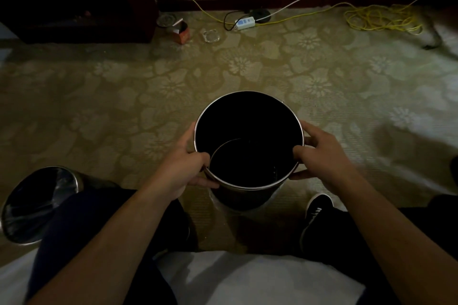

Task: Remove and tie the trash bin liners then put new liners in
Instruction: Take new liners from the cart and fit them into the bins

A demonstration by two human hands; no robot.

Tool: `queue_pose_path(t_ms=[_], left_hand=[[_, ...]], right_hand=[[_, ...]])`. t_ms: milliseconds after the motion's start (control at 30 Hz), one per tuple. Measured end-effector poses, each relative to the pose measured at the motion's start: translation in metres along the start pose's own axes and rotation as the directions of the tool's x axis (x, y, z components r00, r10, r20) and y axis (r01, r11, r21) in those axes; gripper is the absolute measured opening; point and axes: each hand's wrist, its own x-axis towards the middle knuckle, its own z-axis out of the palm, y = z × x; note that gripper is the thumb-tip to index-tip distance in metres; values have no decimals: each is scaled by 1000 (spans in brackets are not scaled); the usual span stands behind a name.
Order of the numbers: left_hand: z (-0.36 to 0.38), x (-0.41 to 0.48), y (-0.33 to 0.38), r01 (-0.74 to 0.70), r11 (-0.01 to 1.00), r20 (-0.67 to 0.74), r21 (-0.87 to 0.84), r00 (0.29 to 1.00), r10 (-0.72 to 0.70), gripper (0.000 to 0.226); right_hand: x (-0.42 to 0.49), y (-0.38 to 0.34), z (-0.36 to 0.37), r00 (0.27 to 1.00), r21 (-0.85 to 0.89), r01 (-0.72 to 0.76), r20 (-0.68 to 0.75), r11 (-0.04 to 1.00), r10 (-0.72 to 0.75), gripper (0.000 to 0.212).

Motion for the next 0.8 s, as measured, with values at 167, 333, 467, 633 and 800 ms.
queue_pose_path(t_ms=[167,333,467,633,800], left_hand=[[4,2,-6,36,999,-11,-4,999,-36,93],[11,8,-18,38,999,-24,23,999,-38,96],[14,17,-31,35,998,-48,59,998,-33,91],[16,25,-47,55,995,-82,88,996,-48,91],[20,36,-65,57,990,-106,129,993,-43,82]], right_hand=[[2,7,4,1000,-47,-1,-18,999,1,73],[5,20,12,998,-99,-8,-60,995,2,70],[10,33,16,997,-147,-6,-75,989,-5,67],[21,56,22,996,-198,-4,-89,980,-14,62],[37,84,31,995,-290,8,-96,957,-37,63]])
